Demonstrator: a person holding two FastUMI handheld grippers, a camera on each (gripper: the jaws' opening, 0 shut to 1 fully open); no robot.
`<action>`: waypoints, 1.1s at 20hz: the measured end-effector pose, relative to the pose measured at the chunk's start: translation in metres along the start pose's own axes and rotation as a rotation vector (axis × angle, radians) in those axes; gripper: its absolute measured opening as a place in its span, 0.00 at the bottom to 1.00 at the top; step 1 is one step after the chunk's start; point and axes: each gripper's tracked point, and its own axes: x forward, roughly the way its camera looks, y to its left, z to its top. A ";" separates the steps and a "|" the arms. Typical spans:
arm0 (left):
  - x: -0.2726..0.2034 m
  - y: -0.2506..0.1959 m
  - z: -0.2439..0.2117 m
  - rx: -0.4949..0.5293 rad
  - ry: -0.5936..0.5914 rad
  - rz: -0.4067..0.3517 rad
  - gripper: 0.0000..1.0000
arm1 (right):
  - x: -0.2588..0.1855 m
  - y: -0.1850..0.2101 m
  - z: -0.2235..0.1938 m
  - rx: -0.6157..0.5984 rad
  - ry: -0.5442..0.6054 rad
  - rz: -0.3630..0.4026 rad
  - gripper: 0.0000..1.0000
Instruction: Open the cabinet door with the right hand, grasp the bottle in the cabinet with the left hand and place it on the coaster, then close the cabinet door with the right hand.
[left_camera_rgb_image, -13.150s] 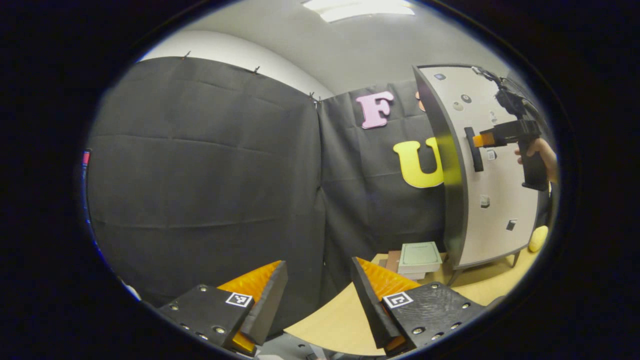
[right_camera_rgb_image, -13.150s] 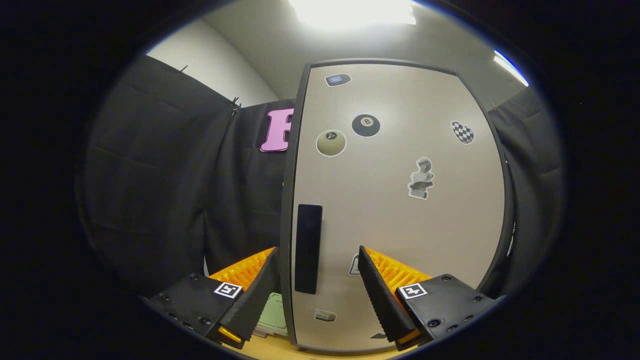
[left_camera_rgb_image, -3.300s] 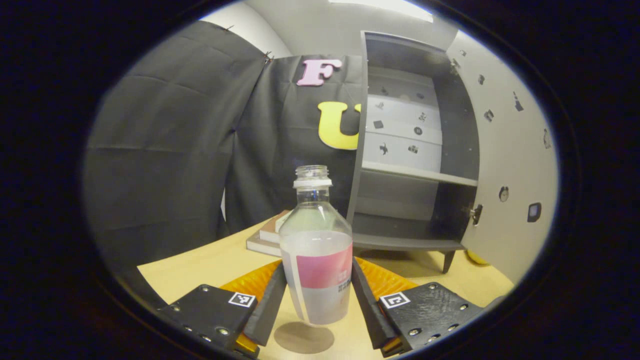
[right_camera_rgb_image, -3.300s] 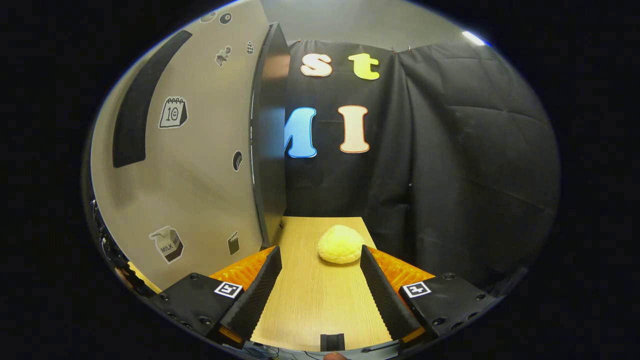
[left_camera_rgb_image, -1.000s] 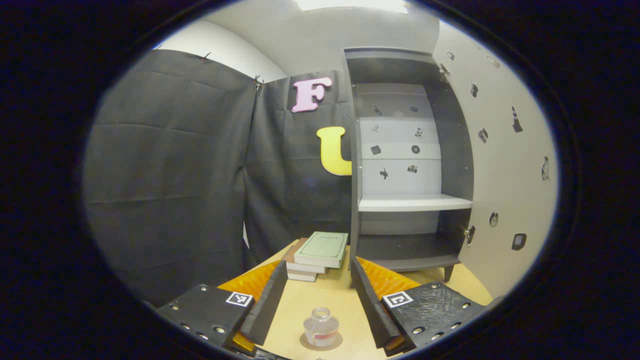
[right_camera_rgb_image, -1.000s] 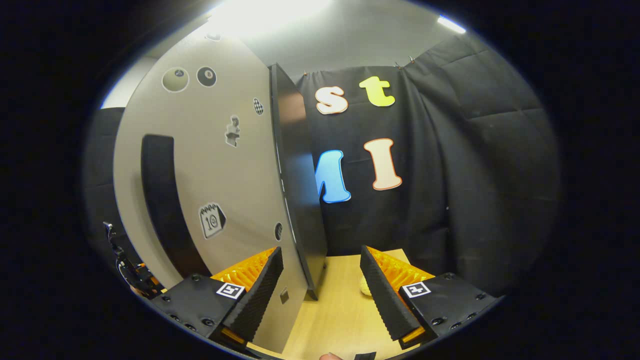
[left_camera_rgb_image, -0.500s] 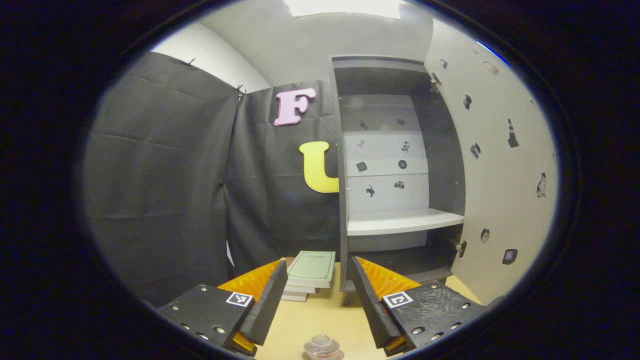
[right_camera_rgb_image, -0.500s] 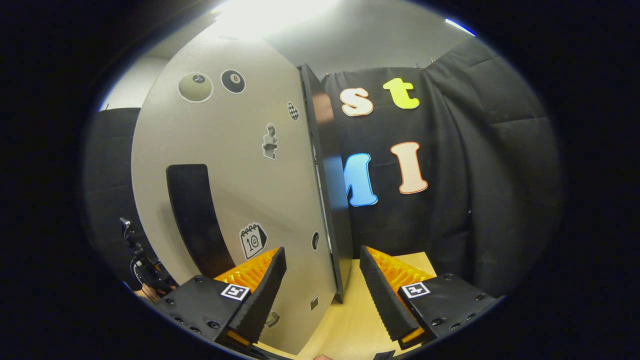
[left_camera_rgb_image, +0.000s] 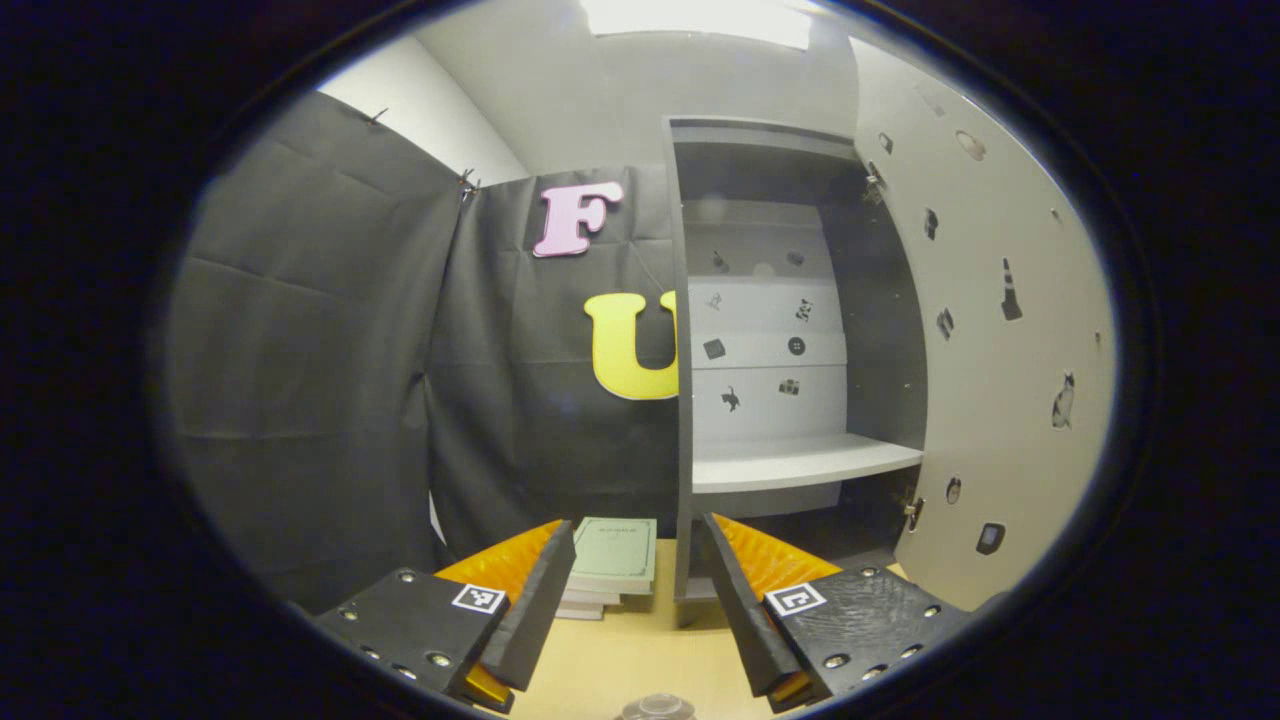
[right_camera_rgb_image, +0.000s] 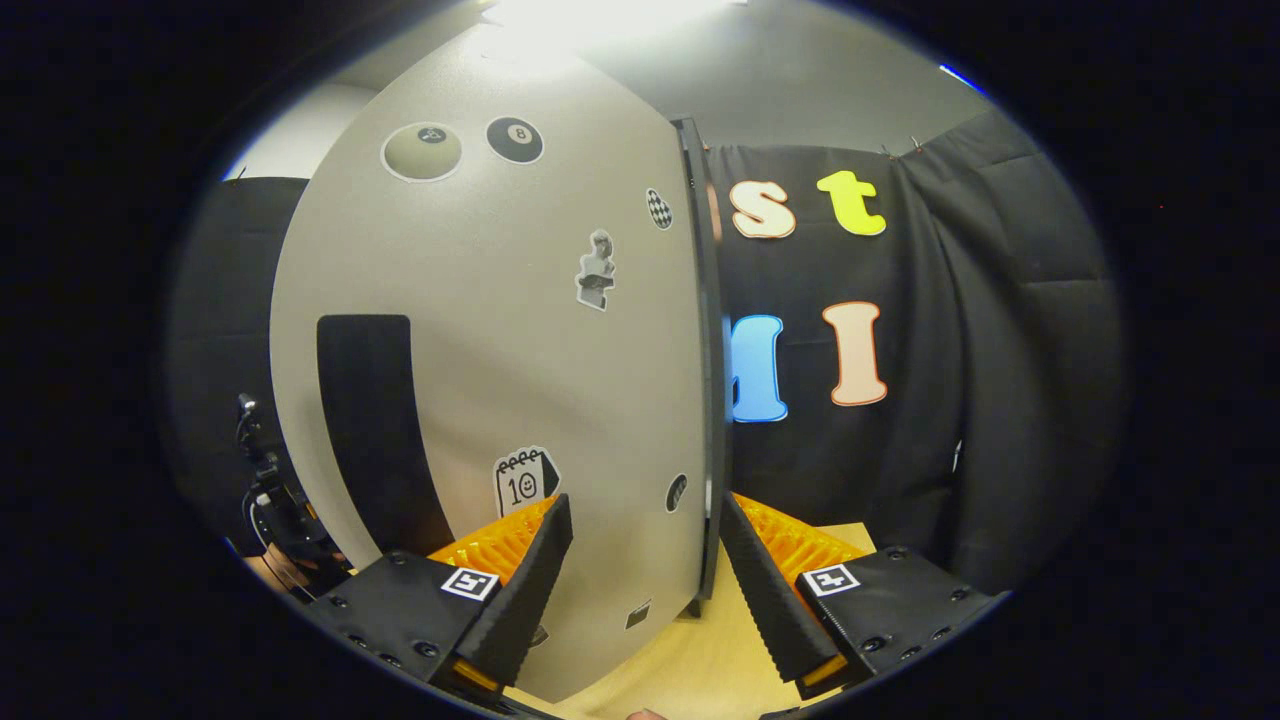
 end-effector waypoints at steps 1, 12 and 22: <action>0.001 0.002 0.000 0.003 -0.002 -0.007 0.77 | 0.006 0.007 0.000 0.001 0.000 0.008 0.95; 0.003 0.030 -0.006 -0.046 -0.005 -0.053 0.76 | 0.061 0.071 0.000 -0.009 -0.017 0.043 0.95; -0.025 0.102 -0.019 -0.072 0.001 0.034 0.79 | 0.126 0.135 -0.007 -0.025 -0.027 0.067 0.97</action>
